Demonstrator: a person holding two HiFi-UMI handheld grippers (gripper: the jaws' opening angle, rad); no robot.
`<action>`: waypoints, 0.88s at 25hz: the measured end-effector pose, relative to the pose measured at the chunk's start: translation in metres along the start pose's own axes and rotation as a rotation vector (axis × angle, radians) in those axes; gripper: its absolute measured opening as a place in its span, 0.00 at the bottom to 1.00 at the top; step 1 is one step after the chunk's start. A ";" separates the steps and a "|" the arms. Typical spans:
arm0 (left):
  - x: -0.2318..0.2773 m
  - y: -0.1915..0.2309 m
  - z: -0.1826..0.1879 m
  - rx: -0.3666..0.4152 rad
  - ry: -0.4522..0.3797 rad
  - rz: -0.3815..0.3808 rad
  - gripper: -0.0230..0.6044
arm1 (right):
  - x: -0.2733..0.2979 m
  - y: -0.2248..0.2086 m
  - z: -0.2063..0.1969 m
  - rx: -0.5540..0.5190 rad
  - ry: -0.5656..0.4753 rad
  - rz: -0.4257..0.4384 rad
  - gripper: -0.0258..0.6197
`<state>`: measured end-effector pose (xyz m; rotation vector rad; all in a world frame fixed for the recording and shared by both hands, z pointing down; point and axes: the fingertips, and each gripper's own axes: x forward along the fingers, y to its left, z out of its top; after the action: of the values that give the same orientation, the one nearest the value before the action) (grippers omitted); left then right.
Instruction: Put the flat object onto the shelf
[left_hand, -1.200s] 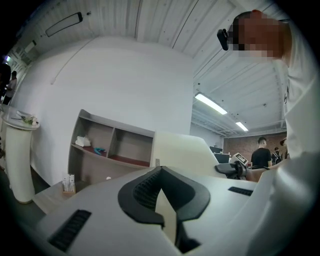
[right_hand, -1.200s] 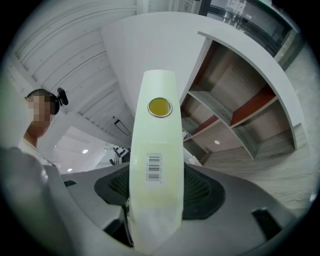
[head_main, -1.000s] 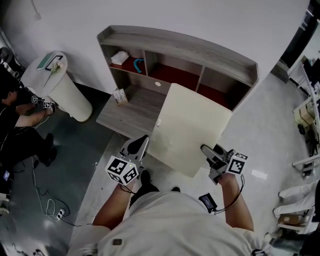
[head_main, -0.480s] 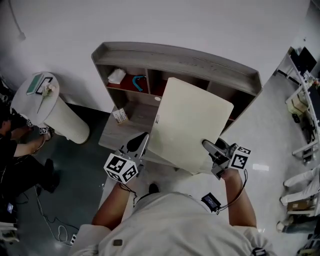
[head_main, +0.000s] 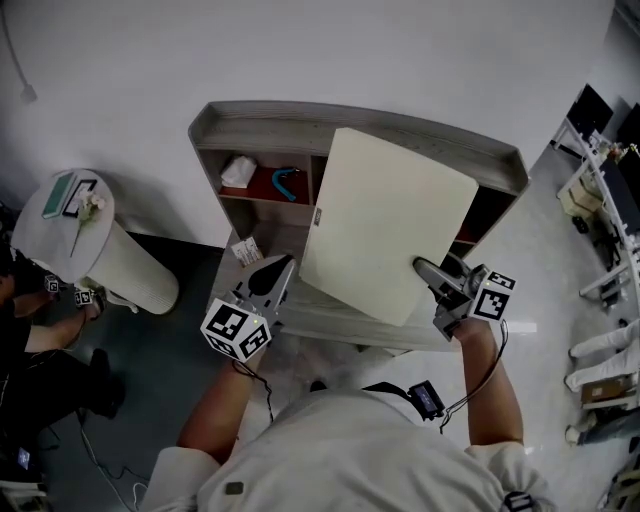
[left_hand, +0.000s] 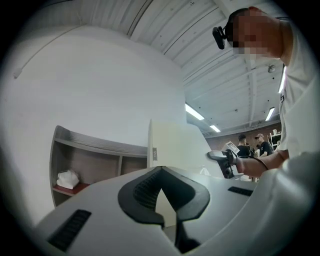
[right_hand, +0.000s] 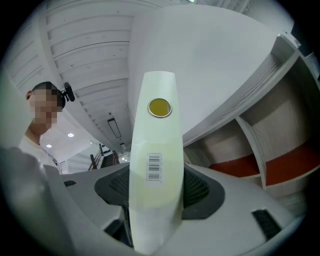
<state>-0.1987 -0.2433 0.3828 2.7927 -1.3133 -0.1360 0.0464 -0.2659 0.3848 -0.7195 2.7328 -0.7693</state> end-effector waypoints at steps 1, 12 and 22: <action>-0.001 0.001 0.002 0.004 -0.004 -0.005 0.06 | 0.001 0.003 0.004 -0.012 -0.003 0.000 0.47; 0.030 0.015 0.019 0.011 -0.029 -0.041 0.06 | 0.033 -0.005 0.062 -0.136 -0.003 0.015 0.47; 0.082 0.033 0.064 0.059 -0.056 -0.020 0.06 | 0.059 -0.023 0.159 -0.227 -0.021 0.074 0.47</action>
<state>-0.1788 -0.3281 0.3173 2.8716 -1.3232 -0.1801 0.0564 -0.3821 0.2593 -0.6599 2.8381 -0.4374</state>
